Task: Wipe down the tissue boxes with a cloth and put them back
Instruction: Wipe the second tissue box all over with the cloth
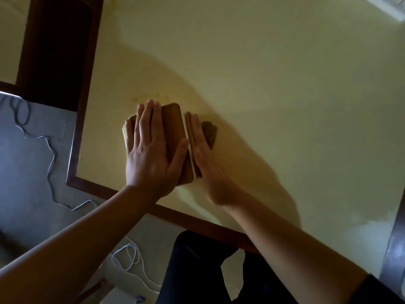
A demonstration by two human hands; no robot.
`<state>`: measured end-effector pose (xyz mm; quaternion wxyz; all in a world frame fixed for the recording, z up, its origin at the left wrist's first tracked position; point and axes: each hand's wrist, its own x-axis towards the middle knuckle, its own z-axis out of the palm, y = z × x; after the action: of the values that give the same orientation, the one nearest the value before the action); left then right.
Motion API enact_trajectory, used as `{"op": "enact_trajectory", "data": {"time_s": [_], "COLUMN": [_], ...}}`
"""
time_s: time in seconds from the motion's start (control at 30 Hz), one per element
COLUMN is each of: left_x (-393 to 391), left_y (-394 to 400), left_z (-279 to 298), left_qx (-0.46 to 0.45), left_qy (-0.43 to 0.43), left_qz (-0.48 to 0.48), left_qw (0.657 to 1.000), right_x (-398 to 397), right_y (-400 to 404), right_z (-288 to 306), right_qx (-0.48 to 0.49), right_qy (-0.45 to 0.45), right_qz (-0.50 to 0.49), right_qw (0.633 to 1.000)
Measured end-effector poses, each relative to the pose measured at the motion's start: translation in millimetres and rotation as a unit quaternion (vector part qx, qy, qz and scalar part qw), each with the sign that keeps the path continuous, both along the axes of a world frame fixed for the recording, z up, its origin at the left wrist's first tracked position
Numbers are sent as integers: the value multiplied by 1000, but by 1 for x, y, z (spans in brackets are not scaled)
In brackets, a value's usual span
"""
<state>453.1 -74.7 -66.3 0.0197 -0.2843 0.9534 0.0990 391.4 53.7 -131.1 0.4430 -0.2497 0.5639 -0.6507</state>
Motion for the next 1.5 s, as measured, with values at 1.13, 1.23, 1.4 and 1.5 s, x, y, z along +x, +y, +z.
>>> {"op": "enact_trajectory", "data": {"time_s": [1.13, 1.23, 1.4, 1.5], "left_x": [1, 2, 2, 2], "left_y": [-1, -3, -4, -2], "left_z": [-2, -1, -1, 0], "left_qx": [14, 16, 19, 22], "left_qy": [16, 17, 17, 17], "left_qz": [6, 2, 2, 4], "left_qw": [1000, 1000, 1000, 1000], "right_x": [52, 51, 14, -9], "right_y": [50, 48, 12, -19], "right_z": [4, 5, 0, -9], "right_qx": [1, -12, 7, 11], "right_qy": [-49, -86, -84, -34], "right_qz": [-14, -21, -15, -23], "right_qw": [999, 996, 996, 999]}}
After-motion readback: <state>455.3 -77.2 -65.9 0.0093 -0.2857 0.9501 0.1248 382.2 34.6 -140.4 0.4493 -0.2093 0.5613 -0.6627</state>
